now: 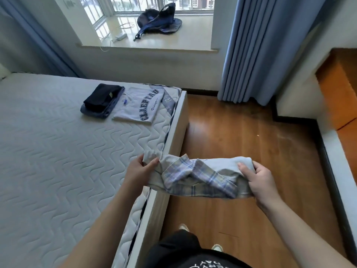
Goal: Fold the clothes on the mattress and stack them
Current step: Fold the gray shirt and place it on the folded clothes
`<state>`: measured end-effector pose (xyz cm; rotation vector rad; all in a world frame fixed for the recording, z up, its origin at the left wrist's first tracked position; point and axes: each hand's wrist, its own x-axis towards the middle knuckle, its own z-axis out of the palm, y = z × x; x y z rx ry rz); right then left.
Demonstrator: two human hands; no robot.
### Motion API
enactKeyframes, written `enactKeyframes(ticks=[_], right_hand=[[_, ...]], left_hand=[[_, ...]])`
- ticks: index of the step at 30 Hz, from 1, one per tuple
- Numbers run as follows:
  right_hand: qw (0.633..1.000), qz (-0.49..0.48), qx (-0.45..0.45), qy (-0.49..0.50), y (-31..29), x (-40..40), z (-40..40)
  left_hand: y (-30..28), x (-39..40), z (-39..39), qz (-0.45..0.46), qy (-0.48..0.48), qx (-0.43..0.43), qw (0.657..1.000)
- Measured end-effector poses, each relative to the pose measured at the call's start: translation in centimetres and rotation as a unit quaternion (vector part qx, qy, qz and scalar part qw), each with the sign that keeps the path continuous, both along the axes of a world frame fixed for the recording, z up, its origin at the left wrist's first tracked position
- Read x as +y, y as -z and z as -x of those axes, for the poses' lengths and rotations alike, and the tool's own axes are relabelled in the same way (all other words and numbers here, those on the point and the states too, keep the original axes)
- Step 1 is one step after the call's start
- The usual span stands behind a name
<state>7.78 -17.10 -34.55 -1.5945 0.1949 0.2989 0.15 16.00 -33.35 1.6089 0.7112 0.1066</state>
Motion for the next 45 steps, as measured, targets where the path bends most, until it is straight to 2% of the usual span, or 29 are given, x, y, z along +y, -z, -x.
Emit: enactKeyframes(ticks=[11, 16, 21, 30, 38, 42, 45], right_hand=[[0.998, 0.008, 0.010, -0.067, 1.0, 12.8, -16.7], [0.996, 0.016, 0.010, -0.091, 0.8, 19.6, -22.8], [0.990, 0.028, 0.033, -0.132, 1.4, 25.3, -27.6], [0.974, 0.057, 0.038, -0.215, 4.7, 34.8, -39.8], [0.956, 0.069, 0.054, -0.280, 7.0, 44.3, -52.5], [0.948, 0.091, 0.056, -0.301, 8.7, 47.3, -56.0], [0.940, 0.117, 0.078, -0.312, 11.3, 48.3, -56.6]], left_hand=[[2.0, 11.5, -11.8, 0.053, -0.066, -0.013, 0.996], [2.1, 17.3, -16.1, 0.065, -0.056, -0.006, 0.996], [2.6, 22.2, -19.7, 0.070, -0.094, 0.008, 0.993], [4.8, 29.5, -27.6, 0.065, -0.168, 0.052, 0.982], [8.1, 36.3, -36.9, 0.076, -0.250, 0.111, 0.959], [10.0, 38.7, -39.1, 0.100, -0.284, 0.113, 0.947], [12.7, 39.5, -39.2, 0.094, -0.284, 0.148, 0.943]])
